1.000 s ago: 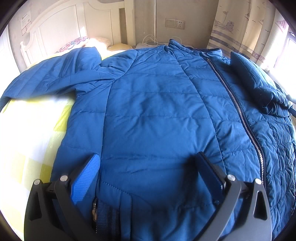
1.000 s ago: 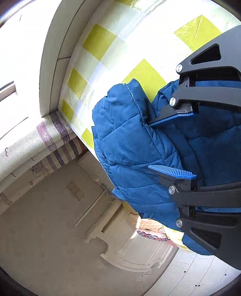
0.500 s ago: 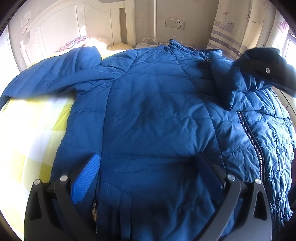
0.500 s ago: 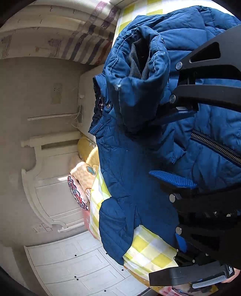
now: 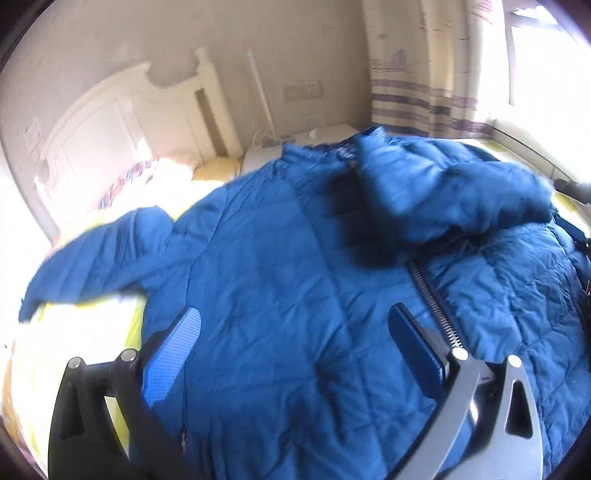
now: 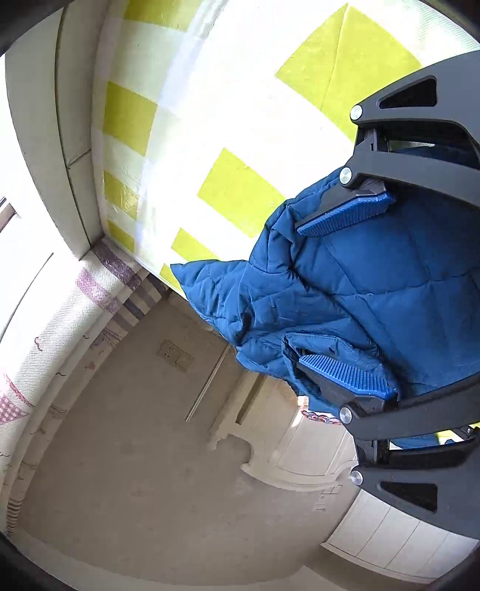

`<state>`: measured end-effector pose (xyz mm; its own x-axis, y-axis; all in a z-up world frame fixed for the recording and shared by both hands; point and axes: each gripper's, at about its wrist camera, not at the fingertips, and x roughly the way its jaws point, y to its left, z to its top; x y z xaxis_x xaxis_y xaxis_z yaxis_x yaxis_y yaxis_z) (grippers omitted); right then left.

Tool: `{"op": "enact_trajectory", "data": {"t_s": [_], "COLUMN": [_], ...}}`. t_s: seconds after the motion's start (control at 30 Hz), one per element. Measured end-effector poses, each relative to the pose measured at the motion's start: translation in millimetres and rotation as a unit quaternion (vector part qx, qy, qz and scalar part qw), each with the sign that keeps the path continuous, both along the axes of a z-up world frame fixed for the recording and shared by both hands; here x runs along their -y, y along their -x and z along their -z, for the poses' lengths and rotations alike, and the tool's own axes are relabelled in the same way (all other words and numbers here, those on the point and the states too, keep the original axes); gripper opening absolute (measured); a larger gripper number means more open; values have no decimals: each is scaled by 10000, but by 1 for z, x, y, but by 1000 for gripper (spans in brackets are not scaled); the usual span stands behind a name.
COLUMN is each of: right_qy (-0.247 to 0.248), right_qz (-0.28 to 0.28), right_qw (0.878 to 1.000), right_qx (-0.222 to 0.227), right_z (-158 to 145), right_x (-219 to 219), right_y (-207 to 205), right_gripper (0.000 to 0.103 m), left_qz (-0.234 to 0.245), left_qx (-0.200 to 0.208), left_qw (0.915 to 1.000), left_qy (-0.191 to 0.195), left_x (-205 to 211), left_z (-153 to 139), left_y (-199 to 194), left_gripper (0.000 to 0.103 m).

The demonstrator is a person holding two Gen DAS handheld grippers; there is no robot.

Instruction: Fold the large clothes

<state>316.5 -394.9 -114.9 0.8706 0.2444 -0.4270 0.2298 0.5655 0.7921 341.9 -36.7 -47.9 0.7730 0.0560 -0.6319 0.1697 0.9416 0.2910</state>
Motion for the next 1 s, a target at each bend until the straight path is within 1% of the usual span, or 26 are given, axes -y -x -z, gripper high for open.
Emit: {"op": "enact_trajectory", "data": {"t_s": [0.03,0.07,0.1,0.17,0.2,0.23,0.37,0.43,0.47,0.5,0.53,0.57,0.6,0.63,0.67,0.7,0.73,0.77,0.8,0.83,0.87,0.9,0.93,0.97,1.0], "right_qy": [51,122,172,199,220,248,372,432,450,468,491,514,533,545,557,570,588,608,625,639,653,667,682,701,731], "right_qz": [-5,-23,-41,-50,-46,-49,-78,-74,-70,-62,-59,-57,-51,-50,-49,-53,-58,-64,-73,-83,-93,-102,-110,-114,-113], "right_qw": [10000,9999,9998,9998,9997,9997,9992,9990,9989,9988,9987,9986,9985,9984,9984,9983,9982,9981,9980,9979,9978,9977,9976,9974,9972], "right_qx": [-24,-47,-60,-44,-51,-67,-119,-130,-126,-126,-129,-129,-120,-104,-95,-87,-87,-89,-86,-82,-80,-80,-81,-81,-77], "right_z": [0,-1,-2,-3,-3,-3,-5,-6,-6,-6,-6,-7,-7,-7,-7,-8,-8,-7,-8,-8,-8,-8,-9,-9,-10], "right_x": [-2,-3,-4,-6,-6,-8,-13,-14,-15,-15,-15,-15,-16,-16,-17,-17,-18,-18,-18,-18,-19,-19,-19,-20,-20], "right_y": [0,-1,-3,-3,-3,-4,-5,-5,-5,-5,-5,-5,-5,-3,-2,-2,-2,-2,-2,-3,-3,-4,-4,-5,-5], "right_gripper": [65,66,67,68,68,68,70,70,70,70,70,70,70,70,70,70,70,71,71,72,72,73,73,73,73], "left_qz": [278,555,851,1462,1706,1878,2276,2410,2474,2498,2367,2258,2120,1903,1594,1219,820,392,-39,-385,-650,-898,-1068,-1133,-1172], "left_qx": [151,229,224,-31,-74,-14,299,469,420,308,328,356,242,92,-32,-172,-309,-408,-470,-555,-655,-736,-811,-874,-944], "left_qw": [9990,9962,9915,9765,9686,9621,9382,9262,9234,9257,9352,9503,9665,9799,9865,9818,9640,9364,9089,8896,8800,8785,8810,8833,8838], "left_qy": [-307,-624,-963,-1583,-1804,-1978,-2591,-2862,-2905,-2824,-2613,-2114,-1424,-582,371,1446,2511,3462,4143,4518,4659,4633,4538,4464,4431], "left_x": [22,43,63,97,109,118,152,167,174,177,175,169,156,135,106,67,24,-20,-61,-93,-118,-138,-151,-161,-169], "left_z": [-5,-6,-4,9,14,18,35,45,49,51,48,37,22,5,-12,-26,-34,-33,-27,-17,-7,2,10,18,26], "left_y": [0,-2,-5,-12,-12,-10,-2,1,0,-3,-6,-9,-17,-26,-38,-51,-63,-71,-77,-80,-80,-78,-75,-71,-67], "left_gripper": [101,101,101,101,101,101,100,87,66,33,26,21,20,19,19,19,19,19,19,21,25,33,42,64,82]}}
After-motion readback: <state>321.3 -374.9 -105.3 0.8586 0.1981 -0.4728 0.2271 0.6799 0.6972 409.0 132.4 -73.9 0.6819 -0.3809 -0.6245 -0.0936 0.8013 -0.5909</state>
